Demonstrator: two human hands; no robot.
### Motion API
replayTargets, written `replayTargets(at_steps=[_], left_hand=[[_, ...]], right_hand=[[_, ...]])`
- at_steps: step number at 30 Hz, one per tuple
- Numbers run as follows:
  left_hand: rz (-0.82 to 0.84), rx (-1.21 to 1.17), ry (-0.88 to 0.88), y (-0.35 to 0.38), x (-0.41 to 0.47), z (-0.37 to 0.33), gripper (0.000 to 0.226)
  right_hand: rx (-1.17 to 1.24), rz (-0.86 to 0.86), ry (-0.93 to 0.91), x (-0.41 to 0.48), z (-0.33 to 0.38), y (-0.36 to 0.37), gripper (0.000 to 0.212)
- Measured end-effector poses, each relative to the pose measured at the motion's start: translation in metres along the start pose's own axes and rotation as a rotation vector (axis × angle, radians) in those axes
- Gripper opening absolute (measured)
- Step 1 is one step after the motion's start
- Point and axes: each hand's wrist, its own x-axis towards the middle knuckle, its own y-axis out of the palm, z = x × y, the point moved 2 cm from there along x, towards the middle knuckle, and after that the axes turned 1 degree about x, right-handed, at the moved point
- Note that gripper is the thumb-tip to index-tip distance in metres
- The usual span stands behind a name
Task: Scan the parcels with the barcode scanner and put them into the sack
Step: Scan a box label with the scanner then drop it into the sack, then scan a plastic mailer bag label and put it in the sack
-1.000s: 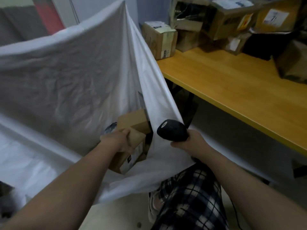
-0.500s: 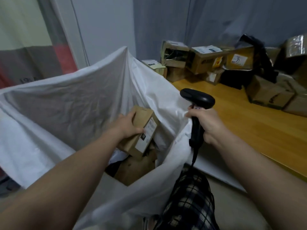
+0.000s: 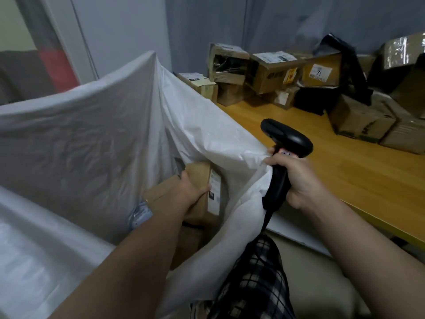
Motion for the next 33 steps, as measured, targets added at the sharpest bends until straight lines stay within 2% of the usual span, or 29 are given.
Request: replayTargets(at_steps=[3,6,10,13,19,23,28,33], left_hand=[[-0.072,0.102,0.017,0.007,-0.001,0.008,0.098],[-0.139,0.108,0.087,-0.002,-0.007,0.001,0.087],[-0.348,0.146,0.407,-0.025,-0.030,-0.036,0.060],[-0.422,0.141,0.639,-0.035,-0.056,-0.076,0.047],[-0.375,0.153,0.915,-0.017,-0.103,-0.167,0.045],[-0.308,0.214,1.044,0.015,-0.126,-0.226,0.047],[-0.209,0.260,1.139,0.063,-0.151,-0.291,0.049],[-0.191,0.307,1.137,0.082,-0.138,-0.345,0.049]], right_hand=[[-0.081,-0.027,-0.004,0.007,-0.001,-0.007,0.021],[-0.225,-0.051,-0.031,0.015,0.000,-0.012,0.018],[-0.279,-0.094,-0.041,0.018,0.003,-0.025,0.012],[-0.272,-0.166,-0.056,0.013,0.011,-0.040,0.003],[-0.267,-0.247,-0.160,-0.016,0.055,-0.101,0.019],[-0.248,-0.349,-0.233,-0.048,0.088,-0.154,0.012],[-0.243,-0.477,-0.283,-0.077,0.117,-0.214,0.008],[-0.182,-0.520,-0.257,-0.061,0.136,-0.245,0.014]])
